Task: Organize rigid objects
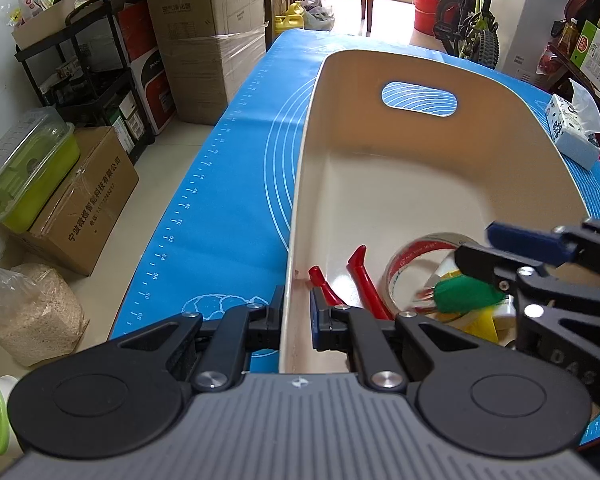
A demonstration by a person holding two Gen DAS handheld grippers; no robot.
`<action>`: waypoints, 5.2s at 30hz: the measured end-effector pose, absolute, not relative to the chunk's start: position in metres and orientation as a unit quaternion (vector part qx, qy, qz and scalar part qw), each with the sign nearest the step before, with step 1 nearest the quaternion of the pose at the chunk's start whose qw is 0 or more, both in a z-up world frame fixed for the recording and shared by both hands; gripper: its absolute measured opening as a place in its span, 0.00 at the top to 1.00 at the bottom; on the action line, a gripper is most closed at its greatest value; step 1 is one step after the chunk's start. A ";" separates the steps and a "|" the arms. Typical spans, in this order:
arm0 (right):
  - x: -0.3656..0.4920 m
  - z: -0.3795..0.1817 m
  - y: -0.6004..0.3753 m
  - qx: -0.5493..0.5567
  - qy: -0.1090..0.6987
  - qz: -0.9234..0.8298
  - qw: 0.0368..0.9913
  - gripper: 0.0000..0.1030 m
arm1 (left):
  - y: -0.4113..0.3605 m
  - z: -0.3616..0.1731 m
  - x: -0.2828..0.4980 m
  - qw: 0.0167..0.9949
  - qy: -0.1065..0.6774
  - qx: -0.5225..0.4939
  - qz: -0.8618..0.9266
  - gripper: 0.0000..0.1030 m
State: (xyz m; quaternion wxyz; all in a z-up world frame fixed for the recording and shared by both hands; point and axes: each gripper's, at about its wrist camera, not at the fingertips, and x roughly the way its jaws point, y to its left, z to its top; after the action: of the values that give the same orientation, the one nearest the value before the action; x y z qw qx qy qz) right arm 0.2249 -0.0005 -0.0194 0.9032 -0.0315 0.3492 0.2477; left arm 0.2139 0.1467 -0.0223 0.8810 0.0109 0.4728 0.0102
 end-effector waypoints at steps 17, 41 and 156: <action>0.242 0.009 -0.090 0.017 0.295 0.145 0.944 0.02 | 0.146 -0.021 0.215 0.881 0.472 0.012 0.010 0.87; 0.310 -0.101 -0.156 0.054 0.374 -0.038 0.925 0.02 | 0.146 -0.020 0.214 0.881 0.472 0.017 0.012 0.87; 0.151 0.042 -0.047 -0.052 0.303 0.180 0.934 0.02 | 0.138 0.021 0.181 0.911 0.410 0.013 0.043 0.46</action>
State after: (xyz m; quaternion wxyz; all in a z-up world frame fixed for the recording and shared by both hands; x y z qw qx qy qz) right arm 0.1506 -0.0471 0.0418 0.9344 -0.0521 0.3026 0.1804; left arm 0.1814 0.1377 0.0210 0.9108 0.0133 0.4103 0.0435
